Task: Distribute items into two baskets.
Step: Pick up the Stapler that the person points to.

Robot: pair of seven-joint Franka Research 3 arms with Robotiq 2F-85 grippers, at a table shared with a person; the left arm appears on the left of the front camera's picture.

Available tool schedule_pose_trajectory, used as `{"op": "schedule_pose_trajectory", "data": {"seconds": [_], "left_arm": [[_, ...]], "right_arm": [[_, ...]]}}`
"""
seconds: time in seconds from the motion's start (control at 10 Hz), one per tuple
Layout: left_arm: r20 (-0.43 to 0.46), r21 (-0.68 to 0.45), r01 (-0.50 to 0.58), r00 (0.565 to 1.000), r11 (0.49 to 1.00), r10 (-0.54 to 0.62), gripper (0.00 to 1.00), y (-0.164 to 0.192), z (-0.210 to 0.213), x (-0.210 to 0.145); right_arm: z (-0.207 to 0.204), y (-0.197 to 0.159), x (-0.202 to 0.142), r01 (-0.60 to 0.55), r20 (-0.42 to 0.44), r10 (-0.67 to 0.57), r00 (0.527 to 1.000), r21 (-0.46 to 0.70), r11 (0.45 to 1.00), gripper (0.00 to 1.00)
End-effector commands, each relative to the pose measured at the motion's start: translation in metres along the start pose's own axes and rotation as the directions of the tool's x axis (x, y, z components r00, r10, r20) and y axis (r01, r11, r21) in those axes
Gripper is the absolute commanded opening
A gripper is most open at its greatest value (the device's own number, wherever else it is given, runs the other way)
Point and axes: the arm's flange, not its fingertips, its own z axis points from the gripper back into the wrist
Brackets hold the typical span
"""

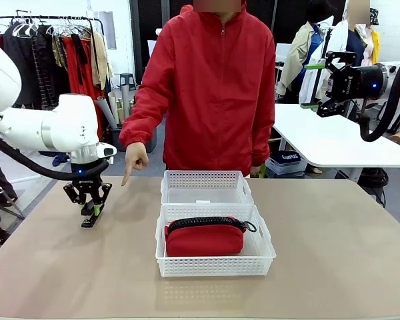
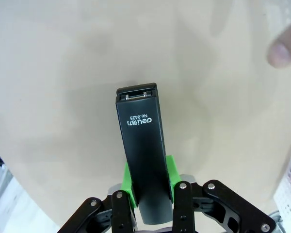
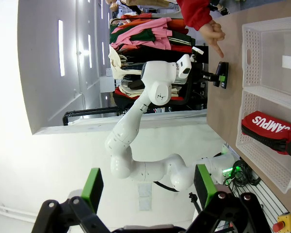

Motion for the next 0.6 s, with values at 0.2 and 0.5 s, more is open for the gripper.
{"op": "schedule_pose_trajectory", "data": {"seconds": [0.2,0.5], "left_arm": [[-0.008,-0.074,-0.092,0.996,0.993,0.092,0.00,-0.015,0.076,-0.016],[-0.030,-0.101,-0.099,0.995,0.990,0.097,0.00,-0.027,0.137,-0.019]], "right_arm": [[0.000,0.002,0.000,-0.008,0.009,0.008,1.000,0.002,1.000,1.00],[0.000,0.002,0.000,-0.008,0.009,0.008,1.000,0.002,1.000,1.00]]}}
